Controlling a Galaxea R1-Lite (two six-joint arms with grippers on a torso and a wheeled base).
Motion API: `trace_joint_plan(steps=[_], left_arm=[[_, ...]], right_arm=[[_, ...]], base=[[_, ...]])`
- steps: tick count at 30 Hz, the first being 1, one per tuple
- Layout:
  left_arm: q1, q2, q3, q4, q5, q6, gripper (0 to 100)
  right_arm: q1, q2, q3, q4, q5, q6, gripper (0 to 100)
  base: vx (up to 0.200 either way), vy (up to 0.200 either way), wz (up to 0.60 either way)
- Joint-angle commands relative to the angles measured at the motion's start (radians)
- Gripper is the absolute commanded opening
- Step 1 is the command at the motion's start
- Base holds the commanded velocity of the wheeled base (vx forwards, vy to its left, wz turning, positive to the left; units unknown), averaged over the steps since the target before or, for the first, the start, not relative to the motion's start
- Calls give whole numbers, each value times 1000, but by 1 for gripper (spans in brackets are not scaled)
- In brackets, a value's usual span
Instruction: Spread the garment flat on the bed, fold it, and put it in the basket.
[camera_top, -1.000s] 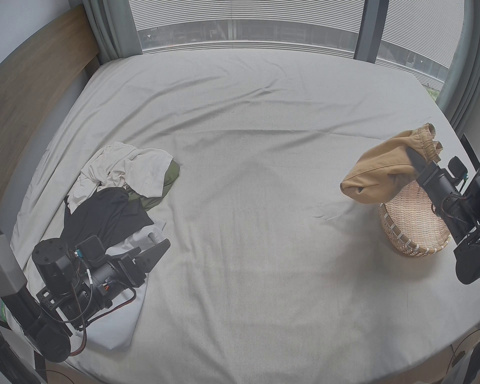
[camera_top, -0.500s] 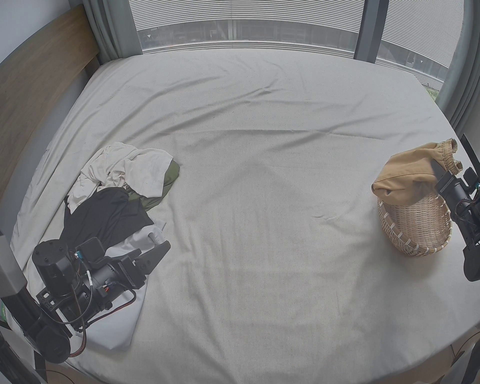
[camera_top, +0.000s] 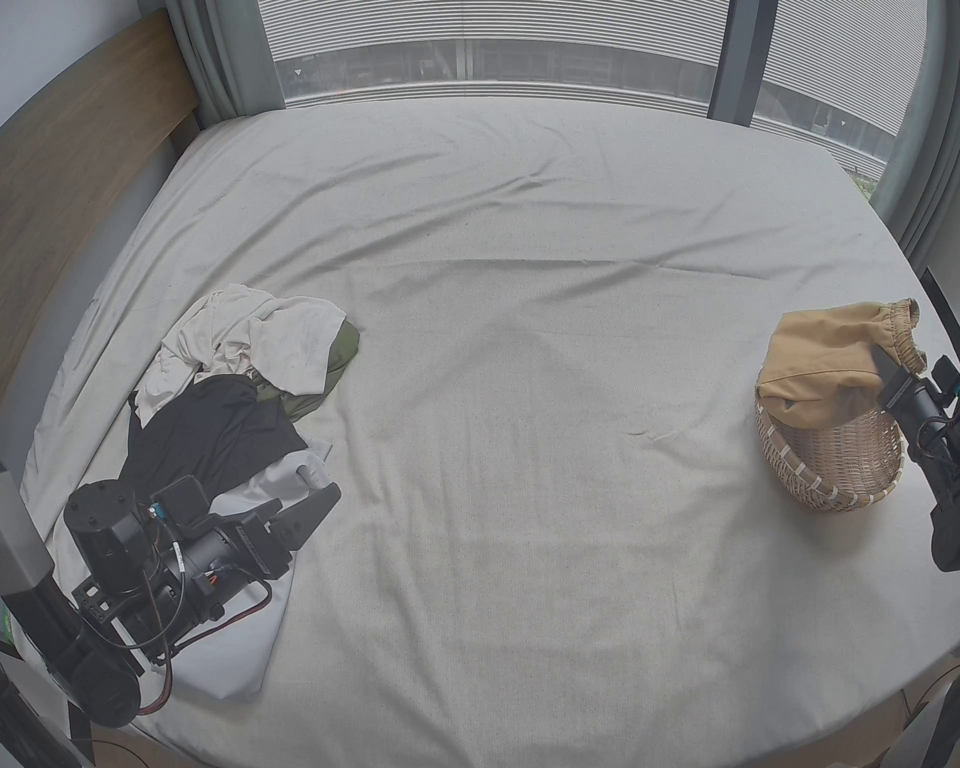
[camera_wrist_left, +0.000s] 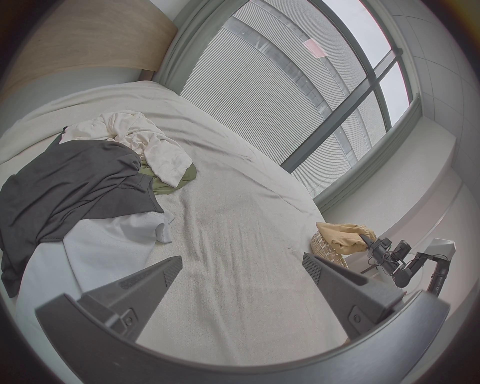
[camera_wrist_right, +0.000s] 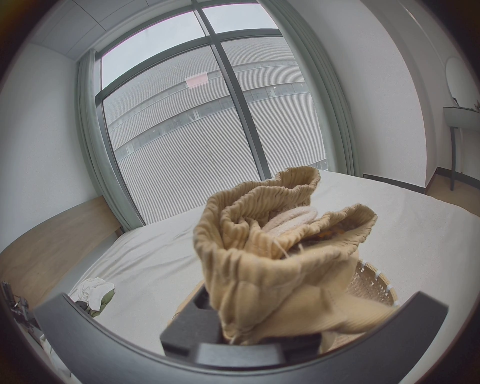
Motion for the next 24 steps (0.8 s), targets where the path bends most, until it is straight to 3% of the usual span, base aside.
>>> trace_joint_plan(steps=[1, 13, 15, 20, 24], left_arm=[[0, 0, -1, -1, 0, 0, 100], [-25, -33, 10, -1, 0, 0, 100], [-69, -74, 27, -1, 0, 0, 100], [-109, -119, 41, -1, 1, 5, 100], [-120, -181, 65, -1, 0, 8, 100]], right_arm=[[-21, -2, 50, -2, 16, -7, 100], [-1, -223, 190, 17, 28, -40, 100], [33, -363, 196, 115, 28, -89, 100], [98, -542, 168, 336, 27, -112, 100], [219, -640, 165, 451, 73, -115, 100]], base=[[0, 0, 0], [0, 0, 0], [0, 0, 0], [0, 0, 0], [0, 0, 0]])
